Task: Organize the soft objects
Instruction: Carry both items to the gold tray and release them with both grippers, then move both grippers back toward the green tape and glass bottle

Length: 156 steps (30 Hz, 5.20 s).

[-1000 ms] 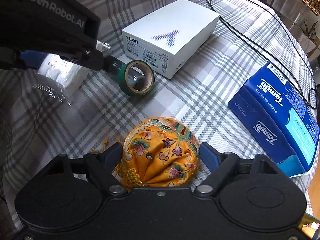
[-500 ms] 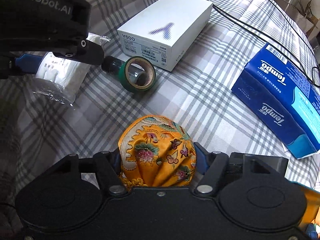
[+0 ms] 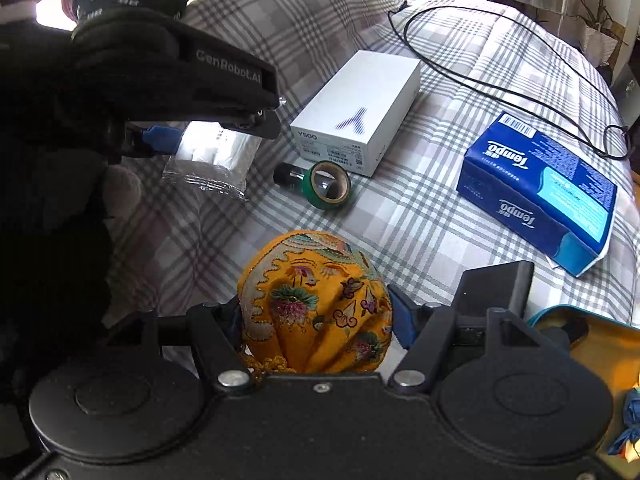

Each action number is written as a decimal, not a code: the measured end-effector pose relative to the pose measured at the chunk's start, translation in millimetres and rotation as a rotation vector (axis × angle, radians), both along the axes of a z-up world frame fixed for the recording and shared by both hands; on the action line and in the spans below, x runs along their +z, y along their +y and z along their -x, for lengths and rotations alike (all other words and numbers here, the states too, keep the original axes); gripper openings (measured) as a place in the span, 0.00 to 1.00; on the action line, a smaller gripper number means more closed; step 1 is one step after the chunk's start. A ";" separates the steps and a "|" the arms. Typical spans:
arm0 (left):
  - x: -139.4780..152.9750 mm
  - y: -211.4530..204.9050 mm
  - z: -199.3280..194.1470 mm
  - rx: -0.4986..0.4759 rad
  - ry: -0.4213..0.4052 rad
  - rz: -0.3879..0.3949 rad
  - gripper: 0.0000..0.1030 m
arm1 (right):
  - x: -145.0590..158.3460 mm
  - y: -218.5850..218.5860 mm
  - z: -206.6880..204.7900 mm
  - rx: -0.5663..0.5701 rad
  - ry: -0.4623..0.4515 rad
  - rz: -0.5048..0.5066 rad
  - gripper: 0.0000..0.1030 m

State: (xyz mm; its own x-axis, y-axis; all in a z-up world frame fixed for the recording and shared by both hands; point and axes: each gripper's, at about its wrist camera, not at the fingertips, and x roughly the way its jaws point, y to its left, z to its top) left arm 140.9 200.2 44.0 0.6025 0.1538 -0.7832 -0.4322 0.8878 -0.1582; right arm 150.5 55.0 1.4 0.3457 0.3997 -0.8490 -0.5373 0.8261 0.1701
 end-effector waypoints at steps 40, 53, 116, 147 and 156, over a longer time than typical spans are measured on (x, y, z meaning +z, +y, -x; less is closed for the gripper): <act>-15.1 -242.6 15.2 -0.663 0.040 0.042 0.52 | 34.9 -279.0 19.4 -1.099 -0.022 0.080 0.61; -54.8 -267.0 9.4 -0.711 0.134 0.070 0.52 | 24.9 -280.3 19.6 -1.102 0.047 0.115 0.61; -10.2 -180.5 -0.7 -0.498 0.031 0.057 0.99 | 16.8 -254.7 9.1 -1.032 0.080 0.080 0.65; 13.7 -20.1 10.0 0.028 -0.031 0.005 0.99 | 22.1 -58.7 -55.2 -0.438 0.005 -0.073 0.65; 76.0 -29.9 42.0 -0.028 -0.193 -0.049 0.99 | -10.2 -1.9 -79.6 -0.310 0.019 -0.103 0.65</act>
State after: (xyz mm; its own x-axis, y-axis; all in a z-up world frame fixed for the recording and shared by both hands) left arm 98.9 170.3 120.0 0.7453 0.1698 -0.6448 -0.3732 0.9076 -0.1924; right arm 230.1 53.1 -8.7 0.4492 0.3615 -0.8171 -0.2587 0.9279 0.2683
